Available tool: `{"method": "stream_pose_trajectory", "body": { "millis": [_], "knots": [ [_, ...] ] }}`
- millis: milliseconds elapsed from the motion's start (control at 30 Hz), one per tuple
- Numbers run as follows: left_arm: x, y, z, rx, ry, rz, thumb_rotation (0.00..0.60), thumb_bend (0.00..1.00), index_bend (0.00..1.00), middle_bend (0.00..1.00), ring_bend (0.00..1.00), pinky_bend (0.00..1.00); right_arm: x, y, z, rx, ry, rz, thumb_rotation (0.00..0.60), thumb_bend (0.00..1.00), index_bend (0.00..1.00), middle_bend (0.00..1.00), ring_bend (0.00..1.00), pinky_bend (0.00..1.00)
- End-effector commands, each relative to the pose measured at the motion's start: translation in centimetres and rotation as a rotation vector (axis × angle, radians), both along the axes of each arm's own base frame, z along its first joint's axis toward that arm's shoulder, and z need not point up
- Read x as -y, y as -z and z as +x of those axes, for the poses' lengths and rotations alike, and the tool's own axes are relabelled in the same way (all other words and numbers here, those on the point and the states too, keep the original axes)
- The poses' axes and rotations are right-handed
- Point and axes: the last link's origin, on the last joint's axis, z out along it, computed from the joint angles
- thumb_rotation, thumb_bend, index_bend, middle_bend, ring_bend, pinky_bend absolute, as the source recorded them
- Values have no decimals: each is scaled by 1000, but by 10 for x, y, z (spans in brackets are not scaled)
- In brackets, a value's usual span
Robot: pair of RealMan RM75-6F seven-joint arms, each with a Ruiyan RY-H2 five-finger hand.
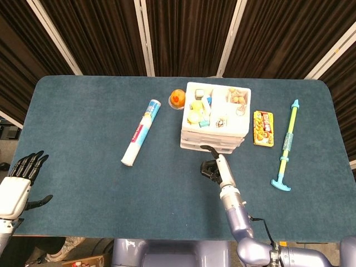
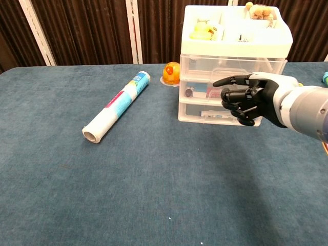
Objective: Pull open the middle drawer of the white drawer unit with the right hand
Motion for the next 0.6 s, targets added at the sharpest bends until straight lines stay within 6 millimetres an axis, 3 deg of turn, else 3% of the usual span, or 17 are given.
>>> {"method": "stream_pose_trajectory", "body": {
  "millis": [33, 267, 600],
  "knots": [
    [0, 0, 0, -1, 0, 1, 600, 24, 0, 0, 0, 83, -9, -6, -3, -47, -60, -40, 600, 715, 146, 858, 815, 892],
    [0, 0, 0, -3, -2, 6, 600, 28, 0, 0, 0, 83, -17, -20, -9, -248, -223, -216, 600, 708, 136, 853, 811, 892],
    [0, 1, -1, -2, -13, 5, 600, 26, 0, 0, 0, 83, -5, -38, -18, -432, -259, -275, 600, 707, 134, 853, 811, 892]
  ]
}}
